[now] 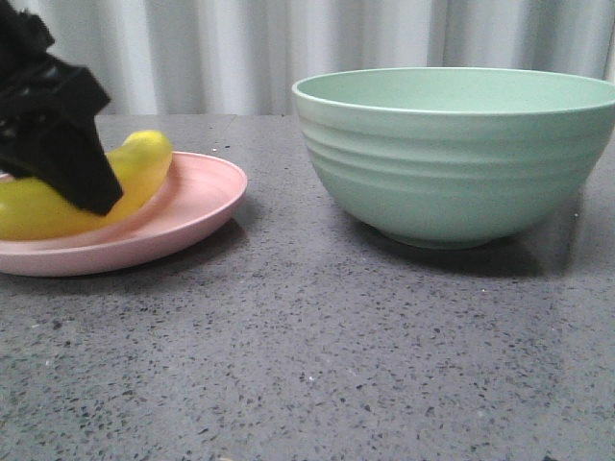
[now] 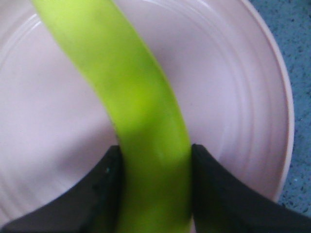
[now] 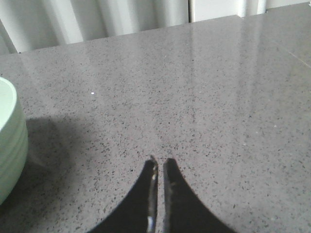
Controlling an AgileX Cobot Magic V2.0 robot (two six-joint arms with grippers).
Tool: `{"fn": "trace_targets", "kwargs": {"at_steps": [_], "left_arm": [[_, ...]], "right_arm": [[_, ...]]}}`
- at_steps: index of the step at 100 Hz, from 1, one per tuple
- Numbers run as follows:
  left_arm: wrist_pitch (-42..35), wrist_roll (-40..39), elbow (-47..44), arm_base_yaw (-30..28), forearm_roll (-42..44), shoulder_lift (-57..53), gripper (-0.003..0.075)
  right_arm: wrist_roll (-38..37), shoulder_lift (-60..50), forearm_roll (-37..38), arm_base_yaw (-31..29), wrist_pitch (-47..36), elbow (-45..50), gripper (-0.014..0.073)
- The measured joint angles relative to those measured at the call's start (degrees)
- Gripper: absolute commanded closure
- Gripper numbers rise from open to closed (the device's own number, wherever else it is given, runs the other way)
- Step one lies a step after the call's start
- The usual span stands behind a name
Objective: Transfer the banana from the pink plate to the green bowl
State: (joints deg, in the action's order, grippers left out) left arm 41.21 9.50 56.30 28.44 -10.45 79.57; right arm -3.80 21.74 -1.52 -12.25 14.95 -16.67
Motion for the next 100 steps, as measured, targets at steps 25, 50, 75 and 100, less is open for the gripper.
{"fn": "trace_targets", "kwargs": {"at_steps": [25, 50, 75, 100], "left_arm": [[4.45, 1.41, 6.92, 0.98, -2.01, -1.13, 0.0741], [7.14, 2.13, 13.11, 9.29, -4.56, -2.74, 0.0741], [5.67, 2.13, 14.92, 19.40, -5.68, -2.74, 0.0741], [3.92, 2.13, 14.92, 24.84, -6.45, -1.30, 0.0741]], "right_arm": [[2.83, 1.11, -0.48, 5.05, 12.56, -9.95, 0.0657], [3.80, 9.95, -6.24, 14.18, 24.52, -24.99, 0.0308], [3.80, 22.70, -17.75, 23.82, 24.99, -34.64, 0.0188], [3.80, 35.97, -28.38, 31.30, 19.51, -37.51, 0.0188]]}}
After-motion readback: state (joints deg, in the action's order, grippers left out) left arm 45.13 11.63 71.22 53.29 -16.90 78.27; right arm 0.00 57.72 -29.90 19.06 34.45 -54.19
